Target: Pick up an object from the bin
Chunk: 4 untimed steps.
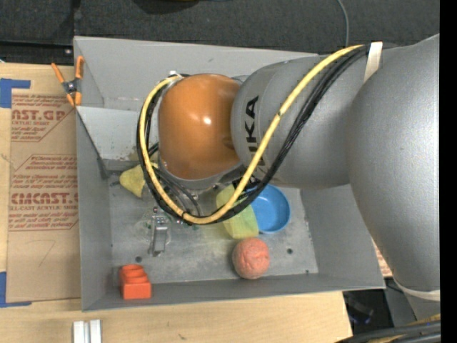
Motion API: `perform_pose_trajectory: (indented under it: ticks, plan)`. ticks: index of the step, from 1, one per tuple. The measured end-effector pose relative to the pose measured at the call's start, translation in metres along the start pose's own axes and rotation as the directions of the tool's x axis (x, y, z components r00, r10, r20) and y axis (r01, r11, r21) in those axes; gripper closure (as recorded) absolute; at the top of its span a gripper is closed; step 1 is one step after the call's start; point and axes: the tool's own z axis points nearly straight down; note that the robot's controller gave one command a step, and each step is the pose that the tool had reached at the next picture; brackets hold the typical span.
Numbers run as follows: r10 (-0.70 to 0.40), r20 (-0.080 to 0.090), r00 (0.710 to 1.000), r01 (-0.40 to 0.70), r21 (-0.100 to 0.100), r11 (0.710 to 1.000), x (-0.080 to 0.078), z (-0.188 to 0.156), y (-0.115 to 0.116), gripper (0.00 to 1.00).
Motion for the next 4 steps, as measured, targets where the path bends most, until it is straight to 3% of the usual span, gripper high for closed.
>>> perform_pose_trajectory:
  ticks: [1, 2, 3, 4]
  plan:
    - [0.003, 0.007, 1.0, -0.003, -0.001, 1.0, -0.002, -0.005, -0.002, 0.0]
    - [-0.284, 0.001, 0.959, 0.284, 0.0, 0.959, -0.044, 0.1, -0.044, 0.0]
    - [-0.267, -0.003, 0.964, 0.267, -0.004, 0.964, -0.041, 0.117, -0.05, 0.0]
    - [0.008, -0.007, 1.0, -0.008, -0.002, 1.0, -0.029, 0.117, -0.05, 0.0]
